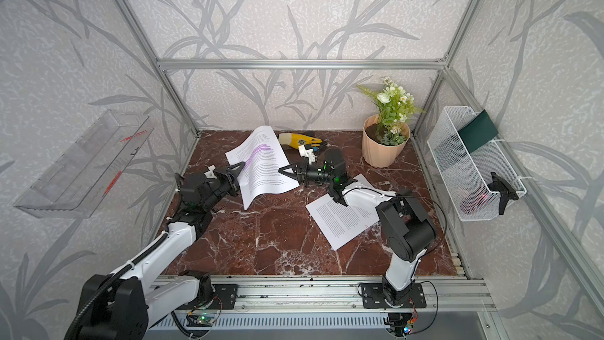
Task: Unclip the paperclips from the documents
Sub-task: Pick up the document from the center of the board.
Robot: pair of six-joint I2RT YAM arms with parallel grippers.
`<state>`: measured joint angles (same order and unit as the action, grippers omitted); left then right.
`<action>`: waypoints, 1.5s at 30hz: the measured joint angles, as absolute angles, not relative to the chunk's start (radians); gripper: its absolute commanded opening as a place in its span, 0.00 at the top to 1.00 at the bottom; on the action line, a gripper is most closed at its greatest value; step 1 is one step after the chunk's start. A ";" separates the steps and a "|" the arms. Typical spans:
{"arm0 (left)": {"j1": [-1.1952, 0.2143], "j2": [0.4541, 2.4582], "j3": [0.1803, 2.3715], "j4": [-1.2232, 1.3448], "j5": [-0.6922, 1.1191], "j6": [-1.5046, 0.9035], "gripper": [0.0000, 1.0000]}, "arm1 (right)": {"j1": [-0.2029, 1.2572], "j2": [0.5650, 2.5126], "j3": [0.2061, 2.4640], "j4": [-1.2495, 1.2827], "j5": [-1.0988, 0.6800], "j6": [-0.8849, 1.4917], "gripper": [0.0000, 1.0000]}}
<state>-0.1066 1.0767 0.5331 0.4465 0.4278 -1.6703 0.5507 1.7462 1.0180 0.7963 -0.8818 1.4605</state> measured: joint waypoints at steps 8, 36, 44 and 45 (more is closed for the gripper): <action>-0.094 1.077 0.535 0.299 0.501 -1.571 0.42 | 0.531 1.729 1.018 0.732 -0.911 1.422 0.99; -0.065 1.070 0.555 0.236 0.582 -1.500 0.53 | 0.480 1.680 1.018 0.646 -0.964 1.368 1.00; -0.065 1.105 0.555 0.286 0.601 -1.522 0.32 | 0.485 1.680 1.016 0.685 -0.972 1.396 1.00; -0.064 1.110 0.555 0.293 0.604 -1.523 0.31 | 0.485 1.680 1.016 0.696 -0.975 1.402 1.00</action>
